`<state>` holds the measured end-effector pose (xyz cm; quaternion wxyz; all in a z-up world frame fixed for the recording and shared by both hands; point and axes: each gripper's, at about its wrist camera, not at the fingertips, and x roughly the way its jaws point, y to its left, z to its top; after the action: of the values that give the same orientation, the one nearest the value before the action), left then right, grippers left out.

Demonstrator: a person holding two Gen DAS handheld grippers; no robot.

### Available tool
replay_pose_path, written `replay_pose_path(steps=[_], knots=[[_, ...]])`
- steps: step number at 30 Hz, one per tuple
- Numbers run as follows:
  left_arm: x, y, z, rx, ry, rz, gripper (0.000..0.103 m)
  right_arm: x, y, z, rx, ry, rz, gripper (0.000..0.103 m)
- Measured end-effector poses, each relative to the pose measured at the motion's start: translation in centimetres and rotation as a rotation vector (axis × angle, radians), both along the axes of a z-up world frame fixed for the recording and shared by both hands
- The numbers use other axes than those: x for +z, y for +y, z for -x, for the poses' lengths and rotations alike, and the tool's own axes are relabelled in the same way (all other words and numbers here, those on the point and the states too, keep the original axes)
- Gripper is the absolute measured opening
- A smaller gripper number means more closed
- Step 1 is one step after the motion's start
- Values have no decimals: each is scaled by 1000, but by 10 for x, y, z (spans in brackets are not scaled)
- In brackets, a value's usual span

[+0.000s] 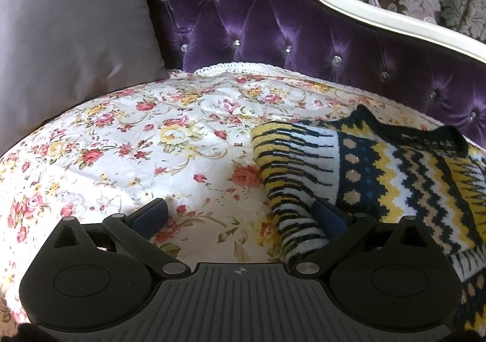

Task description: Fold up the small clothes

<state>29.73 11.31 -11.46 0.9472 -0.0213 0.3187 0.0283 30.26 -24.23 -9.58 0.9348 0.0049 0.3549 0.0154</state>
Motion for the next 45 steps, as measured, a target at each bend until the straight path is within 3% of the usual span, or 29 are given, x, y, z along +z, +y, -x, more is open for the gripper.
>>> replay_pose_path(steps=[12, 15, 18, 20, 25, 32, 35, 40, 45], knots=[[-3, 2, 6, 9, -42, 22, 102, -3, -5, 2, 1, -13, -39, 103], [2, 0, 9, -20, -12, 11, 101, -2, -6, 2, 1, -11, -42, 103], [13, 1, 22, -51, 49, 54, 100, 4, -5, 5, 16, -7, -28, 103], [21, -2, 42, -68, 44, 75, 100, 13, -4, 15, 40, 0, 6, 103], [47, -20, 102, -122, -9, 39, 100, 48, -10, 73, 101, -78, -19, 103], [70, -55, 189, -252, -69, -7, 100, 87, -43, 167, 16, -167, -153, 103], [69, -59, 219, -275, -66, 26, 100, 90, -55, 206, -17, -172, -199, 103], [59, -62, 266, -302, -41, 18, 100, 84, -60, 264, -52, -171, -244, 103], [47, -59, 293, -310, 25, 27, 100, 74, -56, 307, -74, -118, -275, 103]])
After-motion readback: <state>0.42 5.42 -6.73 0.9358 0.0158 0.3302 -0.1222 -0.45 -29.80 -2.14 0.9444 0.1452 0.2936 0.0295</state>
